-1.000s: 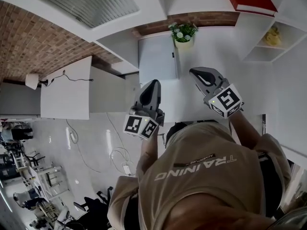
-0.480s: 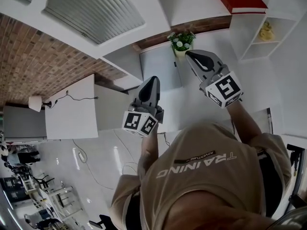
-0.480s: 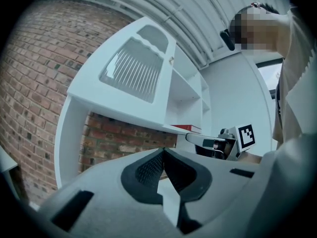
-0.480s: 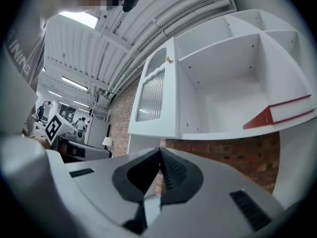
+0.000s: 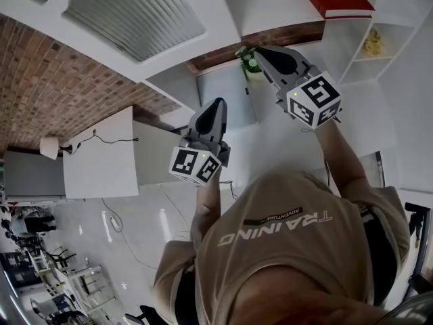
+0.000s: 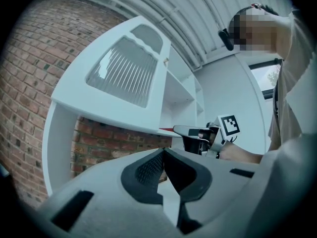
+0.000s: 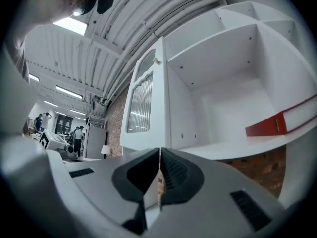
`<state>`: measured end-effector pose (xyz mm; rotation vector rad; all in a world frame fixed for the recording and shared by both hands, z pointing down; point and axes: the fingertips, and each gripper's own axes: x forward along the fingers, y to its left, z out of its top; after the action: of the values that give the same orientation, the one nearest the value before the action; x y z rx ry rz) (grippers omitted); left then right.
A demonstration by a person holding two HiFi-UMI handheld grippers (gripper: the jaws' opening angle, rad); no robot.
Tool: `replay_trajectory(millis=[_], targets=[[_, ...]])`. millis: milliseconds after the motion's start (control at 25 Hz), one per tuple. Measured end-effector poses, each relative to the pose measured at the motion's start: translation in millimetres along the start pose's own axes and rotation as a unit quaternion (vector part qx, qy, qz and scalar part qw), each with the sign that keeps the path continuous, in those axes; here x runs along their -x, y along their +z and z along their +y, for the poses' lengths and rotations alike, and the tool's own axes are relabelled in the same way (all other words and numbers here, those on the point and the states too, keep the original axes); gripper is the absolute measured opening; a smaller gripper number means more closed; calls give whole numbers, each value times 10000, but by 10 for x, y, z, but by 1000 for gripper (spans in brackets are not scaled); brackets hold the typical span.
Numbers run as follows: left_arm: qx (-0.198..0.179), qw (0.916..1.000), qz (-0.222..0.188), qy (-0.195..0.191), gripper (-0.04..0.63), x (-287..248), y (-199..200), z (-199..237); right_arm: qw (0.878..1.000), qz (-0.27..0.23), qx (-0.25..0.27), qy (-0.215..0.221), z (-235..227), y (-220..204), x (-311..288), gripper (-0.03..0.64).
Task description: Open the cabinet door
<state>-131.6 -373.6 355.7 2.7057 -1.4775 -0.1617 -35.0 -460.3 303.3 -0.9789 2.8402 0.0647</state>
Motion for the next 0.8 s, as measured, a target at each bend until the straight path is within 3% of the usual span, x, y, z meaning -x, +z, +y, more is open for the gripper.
replay_trajectory(millis=[400, 440, 520, 800], targets=[[249, 9995, 178, 32, 8, -15, -155, 41, 9995, 63, 203, 225, -52, 137, -314, 18], [247, 9995, 203, 49, 8, -4, -165, 43, 9995, 97, 175, 257, -57, 129, -345, 30], [264, 9994, 212, 107, 8, 27, -181, 56, 9992, 171, 204, 312, -66, 116, -420, 117], [375, 9980, 220, 462, 8, 263, -244, 157, 9989, 221, 269, 309, -122, 99, -611, 117]])
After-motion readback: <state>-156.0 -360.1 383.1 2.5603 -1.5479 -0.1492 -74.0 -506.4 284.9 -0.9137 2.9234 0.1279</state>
